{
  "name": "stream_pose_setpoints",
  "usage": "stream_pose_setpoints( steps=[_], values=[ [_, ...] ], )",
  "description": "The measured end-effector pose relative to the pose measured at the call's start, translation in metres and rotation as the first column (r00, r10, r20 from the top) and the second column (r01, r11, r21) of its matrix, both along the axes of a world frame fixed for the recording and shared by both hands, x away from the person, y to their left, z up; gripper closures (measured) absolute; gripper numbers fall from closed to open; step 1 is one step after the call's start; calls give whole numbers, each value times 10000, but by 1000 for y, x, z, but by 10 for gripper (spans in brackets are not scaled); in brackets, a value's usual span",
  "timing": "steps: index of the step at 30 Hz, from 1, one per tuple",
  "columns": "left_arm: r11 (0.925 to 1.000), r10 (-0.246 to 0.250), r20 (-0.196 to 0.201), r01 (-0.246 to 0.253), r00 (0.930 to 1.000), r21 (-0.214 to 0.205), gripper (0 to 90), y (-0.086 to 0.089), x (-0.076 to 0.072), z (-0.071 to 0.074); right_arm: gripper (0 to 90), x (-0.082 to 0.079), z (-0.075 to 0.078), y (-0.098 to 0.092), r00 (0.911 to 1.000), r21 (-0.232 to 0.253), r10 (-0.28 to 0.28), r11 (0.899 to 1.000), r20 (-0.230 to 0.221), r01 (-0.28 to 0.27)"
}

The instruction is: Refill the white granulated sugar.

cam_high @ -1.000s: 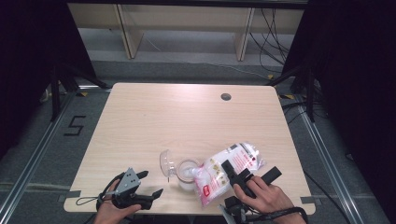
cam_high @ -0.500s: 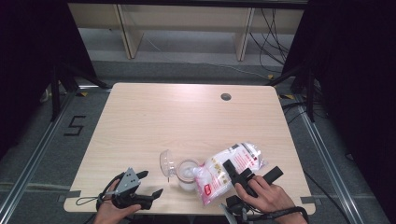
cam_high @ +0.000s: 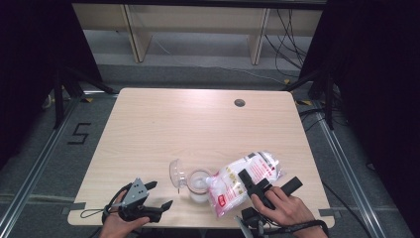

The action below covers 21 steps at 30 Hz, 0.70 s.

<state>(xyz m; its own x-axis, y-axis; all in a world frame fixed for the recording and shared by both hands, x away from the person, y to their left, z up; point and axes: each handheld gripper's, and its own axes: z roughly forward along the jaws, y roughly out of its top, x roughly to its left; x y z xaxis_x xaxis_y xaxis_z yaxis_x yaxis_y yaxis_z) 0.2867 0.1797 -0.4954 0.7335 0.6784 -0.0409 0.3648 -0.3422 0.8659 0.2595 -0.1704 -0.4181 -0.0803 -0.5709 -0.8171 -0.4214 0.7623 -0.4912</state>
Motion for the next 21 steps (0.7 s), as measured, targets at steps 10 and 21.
stream_pose_setpoints(
  steps=[10,21],
  values=[
    [9998,146,-177,-148,9997,-125,167,-1,-2,0,750,0,1,-3,10000,365,45,9993,-52,-43],
    [9998,148,-160,-150,9998,-137,167,0,-1,1,755,4,1,-8,9985,969,266,9951,-488,-217]
  ],
)
